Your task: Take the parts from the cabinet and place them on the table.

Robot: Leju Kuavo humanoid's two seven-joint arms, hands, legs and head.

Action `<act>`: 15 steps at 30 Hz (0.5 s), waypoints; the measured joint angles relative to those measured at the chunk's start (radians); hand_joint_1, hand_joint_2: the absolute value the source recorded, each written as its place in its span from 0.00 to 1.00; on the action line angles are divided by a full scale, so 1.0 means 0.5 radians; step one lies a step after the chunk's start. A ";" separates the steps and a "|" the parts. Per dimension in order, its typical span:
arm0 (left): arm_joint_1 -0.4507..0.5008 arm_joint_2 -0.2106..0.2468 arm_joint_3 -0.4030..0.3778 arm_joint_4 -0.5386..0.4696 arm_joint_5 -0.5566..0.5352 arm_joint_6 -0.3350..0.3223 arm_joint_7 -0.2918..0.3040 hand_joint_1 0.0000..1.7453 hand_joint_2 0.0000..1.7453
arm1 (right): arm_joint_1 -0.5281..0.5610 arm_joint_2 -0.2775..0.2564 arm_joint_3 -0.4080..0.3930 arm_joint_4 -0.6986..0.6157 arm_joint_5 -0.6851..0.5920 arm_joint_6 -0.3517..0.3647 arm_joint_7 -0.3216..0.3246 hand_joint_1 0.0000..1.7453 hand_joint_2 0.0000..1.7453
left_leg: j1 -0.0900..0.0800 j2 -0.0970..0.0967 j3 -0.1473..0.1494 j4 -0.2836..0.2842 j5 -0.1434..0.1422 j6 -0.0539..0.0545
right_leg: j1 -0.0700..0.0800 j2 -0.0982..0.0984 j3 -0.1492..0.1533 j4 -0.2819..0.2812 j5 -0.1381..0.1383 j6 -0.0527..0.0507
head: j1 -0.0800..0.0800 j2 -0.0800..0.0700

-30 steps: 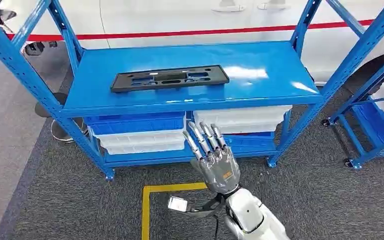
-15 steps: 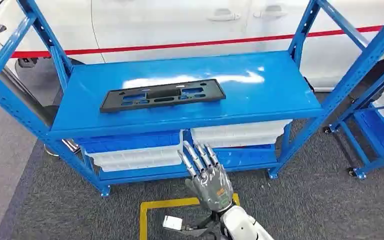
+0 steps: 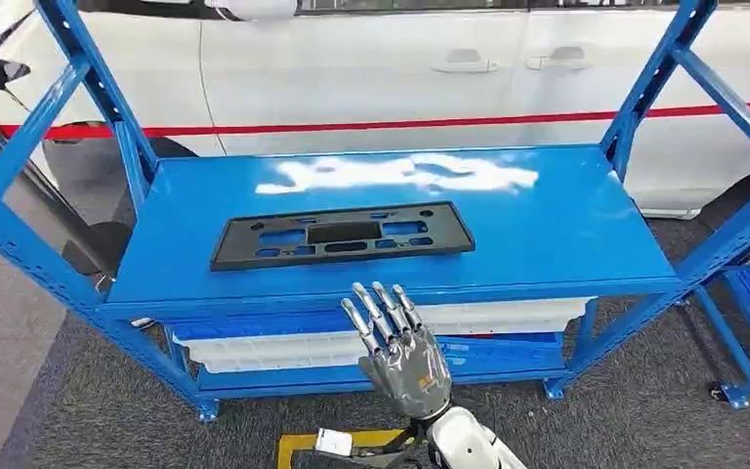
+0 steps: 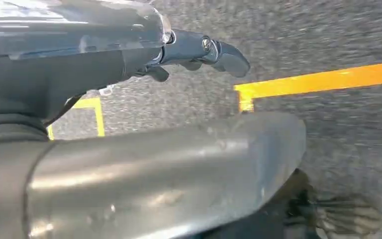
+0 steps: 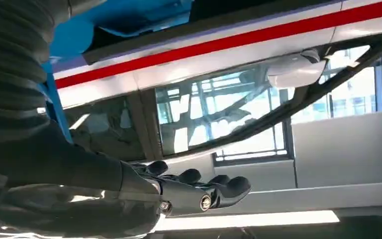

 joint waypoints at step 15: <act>0.008 0.002 -0.001 0.002 -0.069 -0.009 0.049 0.00 0.00 | 0.015 0.053 0.002 0.036 -0.171 -0.001 -0.103 0.00 1.00 | -0.018 0.037 -0.364 0.137 0.198 -0.046 | 0.013 0.049 0.324 -0.046 -0.135 -0.089 | -0.014 0.000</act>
